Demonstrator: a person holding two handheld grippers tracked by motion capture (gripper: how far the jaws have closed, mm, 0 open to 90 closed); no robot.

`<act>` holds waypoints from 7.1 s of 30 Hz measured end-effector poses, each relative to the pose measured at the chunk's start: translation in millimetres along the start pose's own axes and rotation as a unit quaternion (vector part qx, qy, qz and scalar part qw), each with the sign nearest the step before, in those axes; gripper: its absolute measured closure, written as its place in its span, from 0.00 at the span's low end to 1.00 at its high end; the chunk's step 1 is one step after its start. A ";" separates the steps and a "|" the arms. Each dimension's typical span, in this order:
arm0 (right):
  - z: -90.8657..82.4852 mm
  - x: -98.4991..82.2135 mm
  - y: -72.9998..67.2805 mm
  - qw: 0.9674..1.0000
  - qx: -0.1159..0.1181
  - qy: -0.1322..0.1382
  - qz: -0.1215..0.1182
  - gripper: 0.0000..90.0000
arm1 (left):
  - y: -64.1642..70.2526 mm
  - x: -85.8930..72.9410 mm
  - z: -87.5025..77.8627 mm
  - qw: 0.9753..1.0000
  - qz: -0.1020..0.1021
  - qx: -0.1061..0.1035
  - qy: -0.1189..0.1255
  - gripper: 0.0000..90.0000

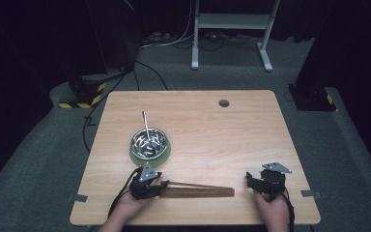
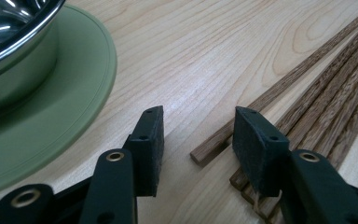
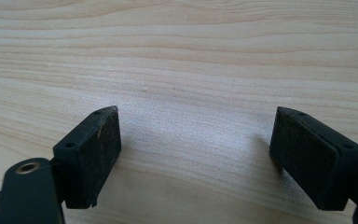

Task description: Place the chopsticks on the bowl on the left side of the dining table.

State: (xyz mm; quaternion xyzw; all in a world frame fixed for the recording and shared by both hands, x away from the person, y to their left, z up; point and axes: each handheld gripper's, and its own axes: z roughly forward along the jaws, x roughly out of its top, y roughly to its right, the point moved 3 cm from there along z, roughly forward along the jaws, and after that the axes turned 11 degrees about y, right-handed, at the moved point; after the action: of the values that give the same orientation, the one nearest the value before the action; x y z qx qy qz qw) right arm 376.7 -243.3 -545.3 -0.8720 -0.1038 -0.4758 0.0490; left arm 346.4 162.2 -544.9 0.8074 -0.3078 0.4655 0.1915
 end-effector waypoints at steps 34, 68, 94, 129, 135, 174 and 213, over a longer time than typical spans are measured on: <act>0.4 0.4 -0.5 1.000 0.004 -0.001 -0.005 0.16 | 7.7 5.7 10.9 0.999 0.045 -0.026 0.008 0.80; 0.4 0.1 -7.5 0.998 0.054 -0.007 -0.035 0.12 | -11.9 5.6 -15.1 0.997 -0.021 -0.022 0.072 0.93; 0.4 0.1 -7.5 0.998 0.055 -0.007 -0.037 0.12 | -15.3 20.2 -42.2 0.986 -0.029 -0.007 0.164 0.93; 0.3 -0.1 -8.0 0.998 0.057 -0.007 -0.036 0.12 | -64.2 12.6 -68.4 0.976 -0.069 0.067 0.194 0.93; 0.4 -0.1 -8.0 0.998 0.058 -0.007 -0.036 0.12 | -75.0 8.4 -72.1 0.979 -0.061 0.074 0.180 0.93; 0.4 -0.1 -7.9 0.998 0.057 -0.006 -0.037 0.12 | -101.7 -7.2 -70.3 0.978 -0.103 0.085 0.162 0.92; 0.5 -0.2 -8.0 0.998 0.058 -0.006 -0.038 0.12 | 13.7 5.3 -10.2 0.995 0.060 -0.053 0.060 0.64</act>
State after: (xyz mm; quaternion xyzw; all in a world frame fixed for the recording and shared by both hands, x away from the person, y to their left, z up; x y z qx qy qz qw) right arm 375.2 -235.5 -545.8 -0.8657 -0.1650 -0.4655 0.0811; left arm 332.7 156.5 -534.9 0.7465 -0.3683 0.5068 0.2242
